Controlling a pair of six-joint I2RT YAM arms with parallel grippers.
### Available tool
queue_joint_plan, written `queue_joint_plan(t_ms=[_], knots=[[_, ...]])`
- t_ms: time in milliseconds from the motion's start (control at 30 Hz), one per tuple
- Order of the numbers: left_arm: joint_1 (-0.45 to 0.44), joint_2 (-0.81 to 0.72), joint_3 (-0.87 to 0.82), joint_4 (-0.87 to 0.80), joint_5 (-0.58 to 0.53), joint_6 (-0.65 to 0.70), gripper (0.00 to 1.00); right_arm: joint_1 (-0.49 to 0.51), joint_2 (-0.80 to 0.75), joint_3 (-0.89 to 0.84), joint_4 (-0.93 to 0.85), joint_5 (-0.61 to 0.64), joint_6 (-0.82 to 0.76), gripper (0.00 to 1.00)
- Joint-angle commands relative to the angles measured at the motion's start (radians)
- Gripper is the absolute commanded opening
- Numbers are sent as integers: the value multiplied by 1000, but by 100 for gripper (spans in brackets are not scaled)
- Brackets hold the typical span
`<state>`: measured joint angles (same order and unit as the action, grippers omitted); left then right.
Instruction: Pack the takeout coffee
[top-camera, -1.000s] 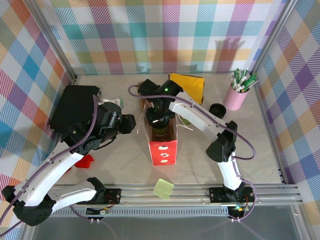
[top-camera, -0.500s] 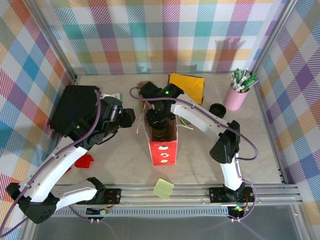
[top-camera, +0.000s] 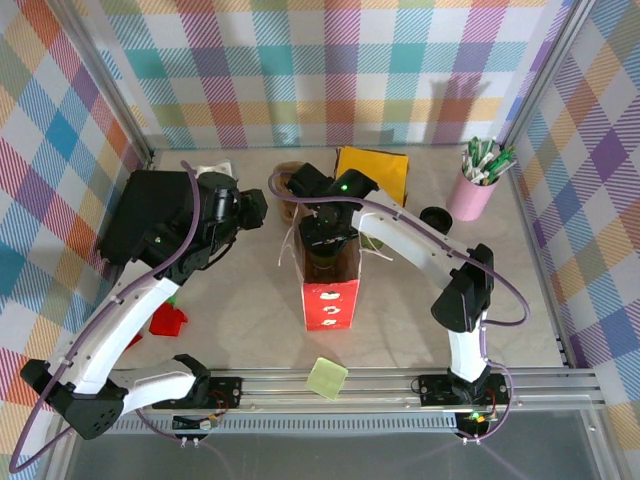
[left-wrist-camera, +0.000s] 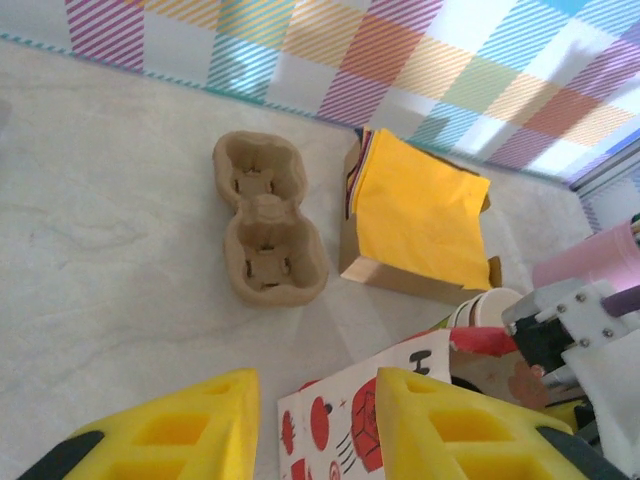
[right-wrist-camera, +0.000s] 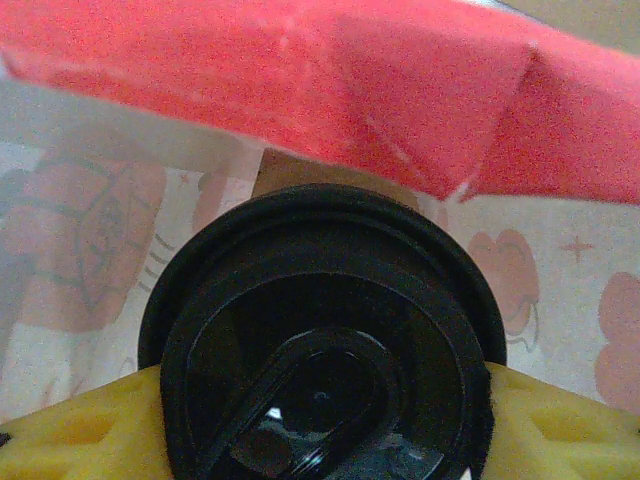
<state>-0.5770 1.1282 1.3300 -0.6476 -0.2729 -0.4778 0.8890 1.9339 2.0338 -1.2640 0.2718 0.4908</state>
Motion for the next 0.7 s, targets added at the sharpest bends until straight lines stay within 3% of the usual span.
queue_joint_plan(t_ms=[0,233,500,667], knots=[[20,4,-15,46,68,24,35,-7,10,114,-63,17,29,50],[65,84,103,-99,206,84,34,-7,35,201,-110,-17,34,50],[149,195,232,-182,467,88,35,-5,40,200,-154,-28,115,50],[151,237,245,-160,517,89,36,-7,92,251,-198,-39,101,50]])
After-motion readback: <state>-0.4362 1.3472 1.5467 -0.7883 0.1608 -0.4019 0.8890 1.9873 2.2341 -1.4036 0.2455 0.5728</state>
